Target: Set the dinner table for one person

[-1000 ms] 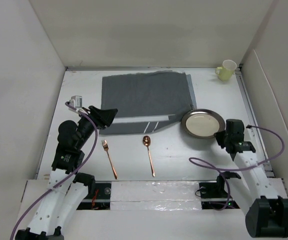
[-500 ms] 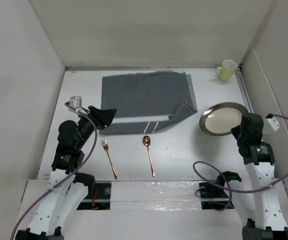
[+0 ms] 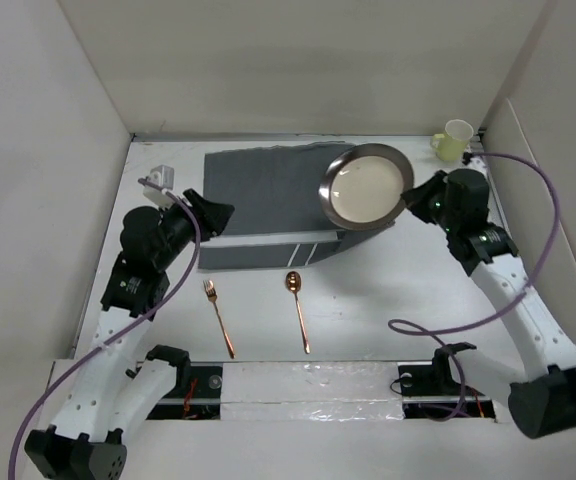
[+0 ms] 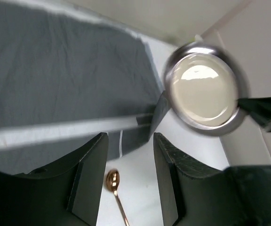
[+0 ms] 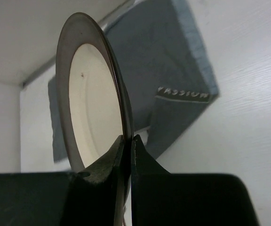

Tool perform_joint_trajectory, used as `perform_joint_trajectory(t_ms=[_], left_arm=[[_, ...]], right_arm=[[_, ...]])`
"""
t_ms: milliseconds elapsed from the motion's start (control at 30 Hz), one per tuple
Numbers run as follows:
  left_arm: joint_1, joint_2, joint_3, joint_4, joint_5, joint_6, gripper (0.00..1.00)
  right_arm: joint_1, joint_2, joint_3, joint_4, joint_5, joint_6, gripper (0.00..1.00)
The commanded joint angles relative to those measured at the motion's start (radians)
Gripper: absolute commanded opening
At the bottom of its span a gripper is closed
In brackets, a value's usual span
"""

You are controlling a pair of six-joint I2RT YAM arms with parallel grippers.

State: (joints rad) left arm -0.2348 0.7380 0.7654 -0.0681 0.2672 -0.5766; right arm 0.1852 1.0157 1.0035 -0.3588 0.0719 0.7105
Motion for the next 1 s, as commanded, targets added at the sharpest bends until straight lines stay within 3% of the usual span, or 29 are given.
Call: perform_joint_trajectory(t_ms=[0,100,267,433,600,800,967], left_arm=[[-0.001,0.027,0.198,-0.048,-0.026,0.118,0.40],[-0.001,0.026,0.226,-0.093,-0.100,0.161,0.40],[-0.001,0.015,0.111,-0.050,-0.120,0.159,0.40],[-0.001,0.024,0.117,-0.070,-0.169,0.196,0.40],[-0.001,0.023,0.110,-0.058,-0.152,0.198,0.40],[-0.001,0.017,0.115,-0.059,-0.149,0.199,0.40],[-0.001,0.011,0.109,-0.059,-0.134,0.198,0.40]], right_arm=[[0.074,0.076,0.105,0.299,-0.078,0.014,0.00],[0.112,0.176,0.136,0.314,0.006,0.003,0.00],[0.112,0.317,0.201,0.328,-0.009,-0.023,0.00],[0.112,0.405,0.213,0.317,0.002,-0.003,0.00],[0.076,0.324,0.069,0.322,0.045,0.010,0.00],[0.042,0.114,-0.094,0.304,0.072,-0.005,0.00],[0.007,-0.071,-0.132,0.181,0.104,-0.026,0.00]])
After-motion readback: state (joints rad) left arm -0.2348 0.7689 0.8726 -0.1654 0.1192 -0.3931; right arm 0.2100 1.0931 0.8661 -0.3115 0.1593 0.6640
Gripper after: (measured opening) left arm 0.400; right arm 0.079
